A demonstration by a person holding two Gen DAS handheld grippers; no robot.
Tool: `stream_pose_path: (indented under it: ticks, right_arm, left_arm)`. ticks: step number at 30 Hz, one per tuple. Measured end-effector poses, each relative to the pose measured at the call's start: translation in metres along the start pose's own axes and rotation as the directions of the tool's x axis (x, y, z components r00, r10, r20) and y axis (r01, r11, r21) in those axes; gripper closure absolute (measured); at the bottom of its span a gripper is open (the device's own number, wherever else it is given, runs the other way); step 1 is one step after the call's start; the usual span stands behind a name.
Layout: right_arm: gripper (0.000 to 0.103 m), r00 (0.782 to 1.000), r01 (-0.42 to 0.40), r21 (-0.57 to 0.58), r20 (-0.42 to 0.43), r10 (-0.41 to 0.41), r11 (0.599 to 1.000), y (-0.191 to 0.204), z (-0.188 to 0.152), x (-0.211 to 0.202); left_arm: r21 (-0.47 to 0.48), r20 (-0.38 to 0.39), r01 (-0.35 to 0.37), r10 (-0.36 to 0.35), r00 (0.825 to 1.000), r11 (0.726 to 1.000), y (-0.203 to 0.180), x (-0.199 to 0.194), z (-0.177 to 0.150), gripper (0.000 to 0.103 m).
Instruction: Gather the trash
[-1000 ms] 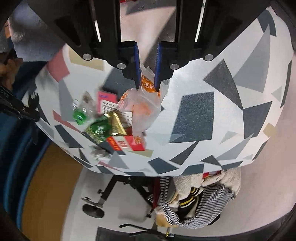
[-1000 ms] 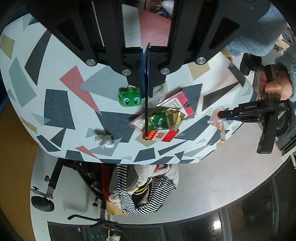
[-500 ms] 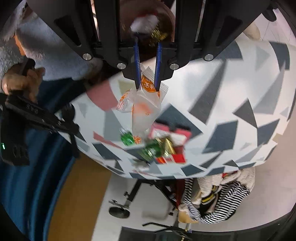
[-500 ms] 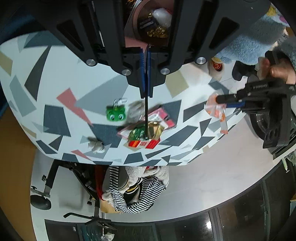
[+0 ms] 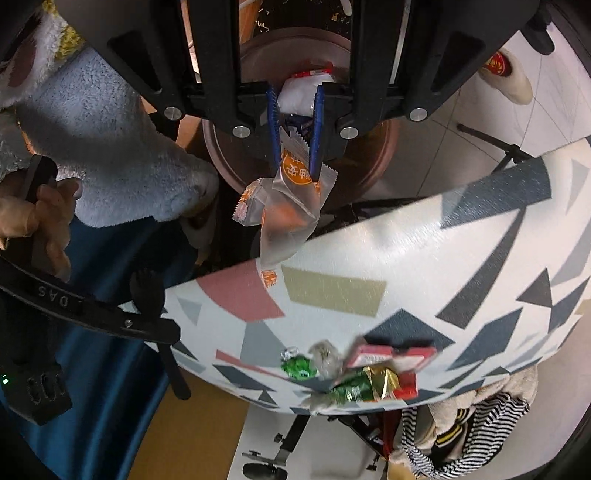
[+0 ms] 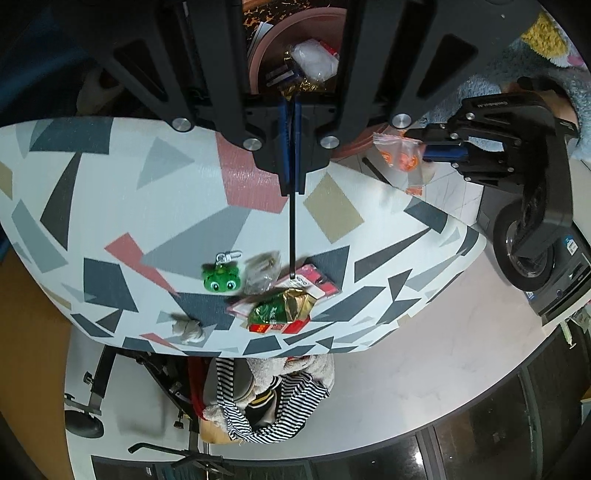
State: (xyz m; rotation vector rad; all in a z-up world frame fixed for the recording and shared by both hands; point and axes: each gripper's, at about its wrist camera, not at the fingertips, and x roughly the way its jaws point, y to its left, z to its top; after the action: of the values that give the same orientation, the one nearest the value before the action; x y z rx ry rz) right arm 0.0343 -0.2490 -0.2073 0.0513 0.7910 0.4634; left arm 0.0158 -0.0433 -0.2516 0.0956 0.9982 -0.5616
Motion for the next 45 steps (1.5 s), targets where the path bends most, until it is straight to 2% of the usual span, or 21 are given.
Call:
stream_pose_path:
  ticks: [3, 5, 6, 7, 12, 14, 17, 21, 24, 27, 30, 31, 34, 39, 44, 45]
  right_arm:
    - [0.096, 1.000, 0.000, 0.003, -0.004, 0.000, 1.000, -0.001, -0.002, 0.000]
    - [0.096, 1.000, -0.001, 0.007, -0.009, 0.001, 1.000, -0.002, -0.004, 0.001]
    - [0.096, 1.000, -0.002, 0.009, -0.013, 0.002, 1.000, -0.002, -0.005, 0.002]
    - [0.096, 1.000, -0.002, 0.009, -0.015, 0.002, 1.000, -0.002, -0.005, 0.003]
    - [0.096, 0.999, -0.009, 0.012, -0.035, 0.010, 1.000, -0.001, -0.011, 0.008]
    - [0.096, 0.999, -0.016, 0.012, -0.047, 0.016, 1.000, 0.001, -0.014, 0.012]
    - [0.096, 0.998, -0.029, 0.009, -0.064, 0.029, 1.000, 0.006, -0.019, 0.017]
    - [0.096, 0.992, -0.066, 0.013, -0.110, 0.067, 0.998, 0.015, -0.030, 0.030]
    - [0.096, 0.977, -0.107, 0.008, -0.185, 0.106, 0.994, 0.029, -0.046, 0.048]
    - [0.096, 0.950, -0.138, -0.003, -0.284, 0.132, 0.990, 0.044, -0.064, 0.071]
    - [0.096, 0.906, -0.168, 0.000, -0.394, 0.155, 0.986, 0.055, -0.085, 0.095]
    - [0.096, 0.882, -0.170, -0.012, -0.449, 0.146, 0.985, 0.059, -0.093, 0.106]
    - [0.096, 0.861, -0.165, -0.028, -0.492, 0.130, 0.986, 0.064, -0.101, 0.114]
    - [0.096, 0.844, -0.150, -0.032, -0.525, 0.111, 0.988, 0.067, -0.111, 0.116]
    - [0.096, 0.840, -0.139, -0.030, -0.533, 0.102, 0.990, 0.064, -0.115, 0.117]
    - [0.093, 0.839, -0.136, -0.031, -0.534, 0.099, 0.990, 0.064, -0.115, 0.118]
  left_arm:
    - [0.009, -0.014, 0.003, -0.003, 1.000, 1.000, -0.001, 0.006, -0.002, 0.085]
    - [0.012, -0.009, 0.008, -0.008, 1.000, 1.000, -0.001, 0.008, -0.004, 0.072]
    - [0.012, 0.000, 0.006, -0.006, 1.000, 1.000, -0.001, 0.007, -0.004, 0.060]
    - [0.008, 0.006, 0.005, -0.005, 1.000, 1.000, -0.001, 0.007, -0.003, 0.055]
    - [-0.047, 0.047, -0.001, 0.003, 0.999, 0.999, 0.006, -0.002, 0.002, 0.045]
    - [-0.056, 0.059, -0.008, 0.012, 0.998, 0.998, 0.007, -0.005, 0.004, 0.044]
    - [-0.074, 0.089, -0.038, 0.044, 0.995, 0.997, 0.012, -0.016, 0.009, 0.043]
    - [-0.142, 0.157, -0.070, 0.092, 0.983, 0.987, 0.023, -0.039, 0.012, 0.033]
    - [-0.158, 0.183, -0.114, 0.142, 0.973, 0.981, 0.027, -0.055, 0.010, 0.028]
    - [-0.164, 0.187, -0.156, 0.186, 0.965, 0.974, 0.030, -0.063, 0.007, 0.025]
    - [-0.175, 0.187, -0.186, 0.219, 0.958, 0.967, 0.034, -0.069, 0.003, 0.024]
    - [-0.184, 0.189, -0.193, 0.227, 0.955, 0.964, 0.036, -0.071, 0.001, 0.024]
    - [-0.205, 0.195, -0.206, 0.246, 0.949, 0.957, 0.041, -0.076, -0.001, 0.022]
    - [-0.227, 0.202, -0.212, 0.259, 0.944, 0.950, 0.048, -0.081, -0.002, 0.022]
    - [-0.241, 0.204, -0.215, 0.266, 0.942, 0.946, 0.050, -0.082, -0.002, 0.022]
    - [-0.244, 0.204, -0.216, 0.268, 0.941, 0.945, 0.050, -0.082, -0.003, 0.022]
